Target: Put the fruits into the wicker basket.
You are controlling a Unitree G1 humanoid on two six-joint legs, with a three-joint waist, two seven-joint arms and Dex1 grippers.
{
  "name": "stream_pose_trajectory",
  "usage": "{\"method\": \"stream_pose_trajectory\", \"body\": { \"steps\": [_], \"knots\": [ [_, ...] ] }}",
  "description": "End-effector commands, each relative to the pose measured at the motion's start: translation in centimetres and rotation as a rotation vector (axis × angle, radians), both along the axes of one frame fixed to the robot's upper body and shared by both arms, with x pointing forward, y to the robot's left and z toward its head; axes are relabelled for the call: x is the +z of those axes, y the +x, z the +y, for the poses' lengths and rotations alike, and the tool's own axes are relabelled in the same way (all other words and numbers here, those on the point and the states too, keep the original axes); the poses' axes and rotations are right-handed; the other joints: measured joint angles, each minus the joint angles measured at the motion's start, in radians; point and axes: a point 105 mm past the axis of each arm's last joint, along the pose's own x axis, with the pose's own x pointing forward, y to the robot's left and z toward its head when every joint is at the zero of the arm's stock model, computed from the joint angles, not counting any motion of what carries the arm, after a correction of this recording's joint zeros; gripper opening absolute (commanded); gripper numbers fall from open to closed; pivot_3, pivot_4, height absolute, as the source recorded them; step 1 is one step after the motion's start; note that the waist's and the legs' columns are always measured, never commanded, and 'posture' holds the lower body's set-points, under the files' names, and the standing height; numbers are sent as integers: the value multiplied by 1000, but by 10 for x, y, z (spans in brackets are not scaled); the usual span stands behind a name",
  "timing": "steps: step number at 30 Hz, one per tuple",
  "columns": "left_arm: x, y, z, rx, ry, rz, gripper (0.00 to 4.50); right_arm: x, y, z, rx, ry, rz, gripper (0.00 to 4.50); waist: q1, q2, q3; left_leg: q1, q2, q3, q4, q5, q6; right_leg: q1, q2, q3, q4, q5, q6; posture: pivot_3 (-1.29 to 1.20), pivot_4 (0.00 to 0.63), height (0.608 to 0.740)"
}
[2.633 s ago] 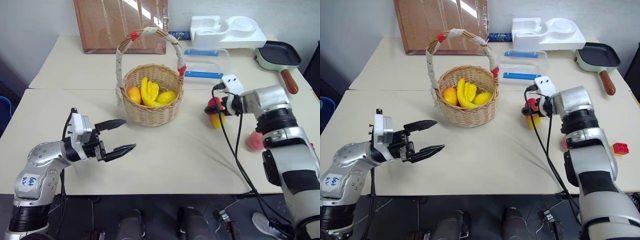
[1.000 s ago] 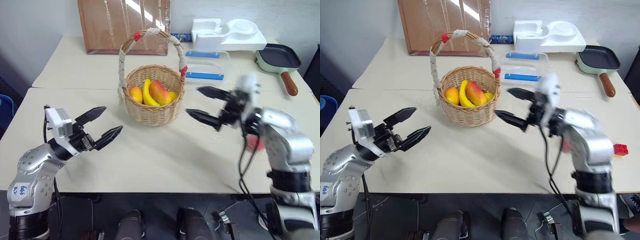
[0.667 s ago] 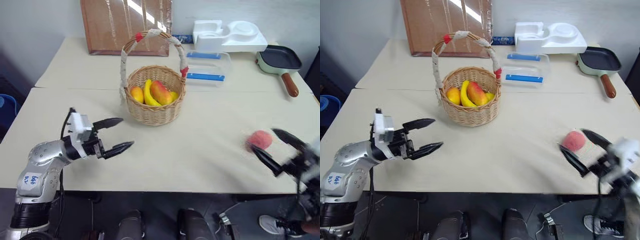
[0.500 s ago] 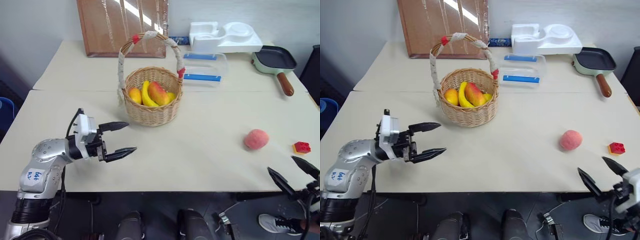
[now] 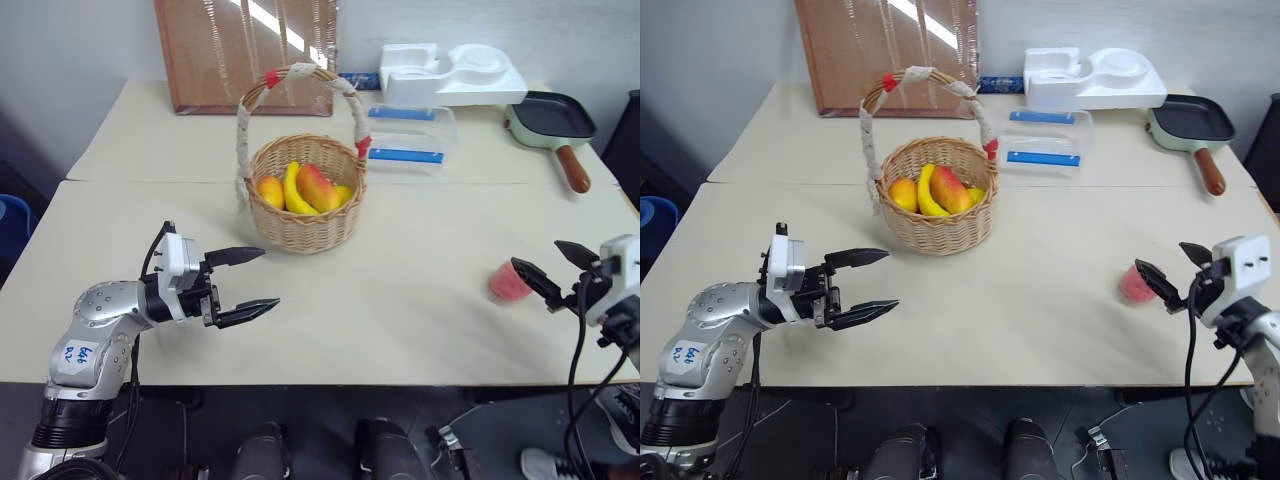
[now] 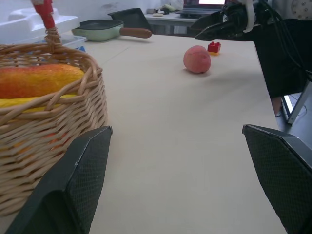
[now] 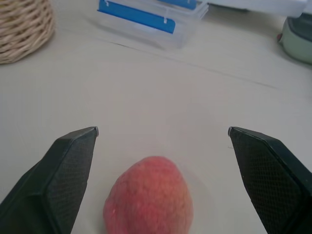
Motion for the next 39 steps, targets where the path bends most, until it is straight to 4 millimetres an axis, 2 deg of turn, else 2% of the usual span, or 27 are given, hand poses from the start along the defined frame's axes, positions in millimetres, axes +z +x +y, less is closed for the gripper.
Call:
{"method": "stream_pose_trajectory", "body": {
  "steps": [1,3,7,9,11,13,15,17,21,24,28,32,33,37,39],
  "knots": [
    [9,-7,-1,-2,12,-49,4500,-11,9,-9,-27,-26,114,4455,5,0,0,0,0,0,0,0,0,0,0,0,0,0,0,0,150,740],
    [11,-8,2,13,15,-54,4500,-20,10,-10,-19,-19,197,4292,6,0,0,-2,-1,0,1,-1,1,0,-1,0,-1,0,1,0,150,740],
    [12,-10,6,35,22,-54,4500,-21,4,4,80,15,243,3226,3,0,0,-2,0,0,2,-1,1,0,0,-1,-1,0,1,0,150,740],
    [12,-11,10,47,27,-51,4500,-14,0,17,159,45,217,2687,3,0,0,-1,0,0,2,-1,1,0,0,-1,-1,0,1,0,150,740],
    [12,-11,13,62,30,-50,4500,0,-1,34,251,52,146,2468,0,0,0,-1,0,0,2,-1,1,0,0,0,-1,1,1,0,150,740],
    [16,-9,17,96,3,-59,4500,18,-4,70,424,17,66,2456,-3,0,0,-1,0,1,2,0,1,0,0,0,-1,1,1,0,150,740],
    [27,-4,25,175,-75,-87,4500,38,-6,118,619,-12,-16,2456,-10,0,0,-1,1,1,1,0,1,0,0,0,0,1,1,0,150,740],
    [32,-2,35,254,-118,-100,4500,55,-1,150,700,2,-79,2456,-22,0,0,0,2,1,1,0,0,0,1,0,0,1,1,0,150,740],
    [36,-7,59,422,-190,-128,4500,95,25,225,728,71,-182,2456,-35,0,0,0,3,0,0,0,-1,-2,0,0,2,1,1,0,150,740],
    [38,-10,68,484,-224,-139,4500,112,46,272,673,111,-236,2456,-31,0,0,-2,3,-1,0,0,-2,-5,0,-1,9,0,0,0,150,740],
    [40,-10,67,513,-257,-152,4500,119,70,316,624,106,-276,2456,-21,-1,0,-5,1,-2,2,0,-2,-5,-1,-2,9,0,0,0,150,740],
    [40,-13,64,522,-269,-154,4500,123,79,344,651,139,-262,2456,-27,-2,-1,-7,0,-2,3,-1,1,-5,-2,-1,7,2,2,0,150,740],
    [39,-14,64,525,-273,-152,4500,122,79,349,670,144,-251,3175,-30,-2,-1,-7,0,-2,3,-1,1,-5,-2,-1,7,2,2,0,150,740],
    [38,-15,61,526,-276,-147,4500,124,83,350,672,142,-282,4465,-34,-2,-1,-7,1,-1,0,-1,-1,-7,1,-2,7,2,2,0,150,740],
    [38,-15,60,524,-276,-145,4500,130,74,348,751,173,-327,4465,-35,-2,-1,-7,1,-1,0,0,-1,-8,1,-2,7,2,2,0,150,740]
  ]
}}
